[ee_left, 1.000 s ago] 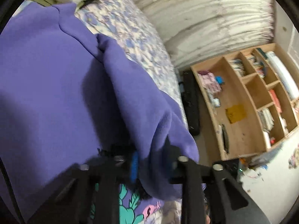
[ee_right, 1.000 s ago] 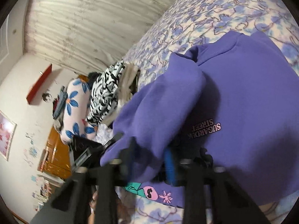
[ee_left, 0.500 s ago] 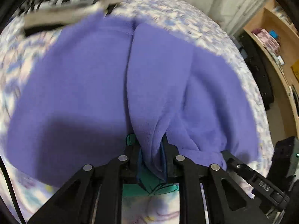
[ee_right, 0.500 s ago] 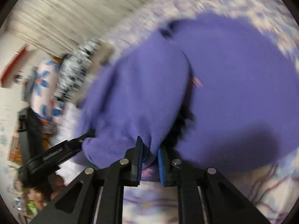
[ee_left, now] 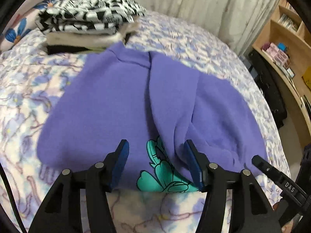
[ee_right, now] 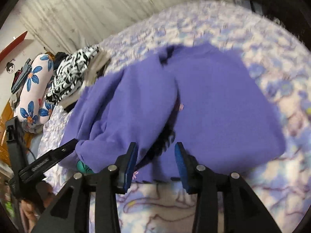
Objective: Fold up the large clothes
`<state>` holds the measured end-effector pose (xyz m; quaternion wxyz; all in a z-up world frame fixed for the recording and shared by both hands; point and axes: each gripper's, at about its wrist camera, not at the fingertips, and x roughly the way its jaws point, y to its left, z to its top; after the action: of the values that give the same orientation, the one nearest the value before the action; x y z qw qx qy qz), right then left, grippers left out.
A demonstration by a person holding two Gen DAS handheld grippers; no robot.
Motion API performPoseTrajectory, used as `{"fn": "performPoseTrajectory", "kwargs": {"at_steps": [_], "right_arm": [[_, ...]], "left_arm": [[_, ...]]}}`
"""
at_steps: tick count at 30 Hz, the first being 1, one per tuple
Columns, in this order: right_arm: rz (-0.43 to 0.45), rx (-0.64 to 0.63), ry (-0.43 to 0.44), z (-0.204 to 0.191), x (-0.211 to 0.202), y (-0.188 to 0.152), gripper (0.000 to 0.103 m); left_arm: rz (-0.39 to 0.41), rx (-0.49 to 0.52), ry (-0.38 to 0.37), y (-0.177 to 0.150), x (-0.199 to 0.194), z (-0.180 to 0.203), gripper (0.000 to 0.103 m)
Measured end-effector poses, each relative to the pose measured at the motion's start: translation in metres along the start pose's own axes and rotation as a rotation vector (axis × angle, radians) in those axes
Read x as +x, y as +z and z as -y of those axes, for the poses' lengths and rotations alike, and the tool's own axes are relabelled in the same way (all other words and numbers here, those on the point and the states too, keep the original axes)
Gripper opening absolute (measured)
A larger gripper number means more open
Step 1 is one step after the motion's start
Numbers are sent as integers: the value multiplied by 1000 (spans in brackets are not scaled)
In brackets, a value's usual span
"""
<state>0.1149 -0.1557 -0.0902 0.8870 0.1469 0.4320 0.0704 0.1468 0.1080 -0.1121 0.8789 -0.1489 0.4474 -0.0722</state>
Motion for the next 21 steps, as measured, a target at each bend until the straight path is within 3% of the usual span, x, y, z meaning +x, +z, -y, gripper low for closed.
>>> {"fn": "performPoseTrajectory", "kwargs": {"at_steps": [1, 4, 5, 8, 13, 16, 18, 19, 20, 21], "right_arm": [[21, -22, 6, -4, -4, 2, 40], [68, -87, 13, -20, -4, 10, 40], [83, -117, 20, -29, -1, 14, 40], [80, -158, 50, -46, 15, 26, 40], [65, -205, 66, -64, 47, 42, 39], [40, -194, 26, -55, 68, 46, 39], [32, -183, -48, -42, 76, 45, 37], [31, -176, -107, -33, 80, 44, 26], [27, -162, -155, -21, 83, 44, 9], [27, -127, -154, -7, 82, 44, 1]], "left_arm": [[23, 9, 7, 0, -5, 4, 54], [62, 48, 14, 2, -14, 8, 15], [60, 55, 5, 4, -14, 9, 12], [62, 52, -40, 13, -5, 14, 9], [38, 73, -30, 25, 24, 26, 8], [19, 90, 1, 27, 42, 28, 8], [5, 104, 27, 26, 51, 28, 8], [0, 109, 39, 25, 54, 28, 8], [-8, 113, 57, 24, 58, 26, 8], [-10, 114, 60, 23, 60, 25, 8]]}}
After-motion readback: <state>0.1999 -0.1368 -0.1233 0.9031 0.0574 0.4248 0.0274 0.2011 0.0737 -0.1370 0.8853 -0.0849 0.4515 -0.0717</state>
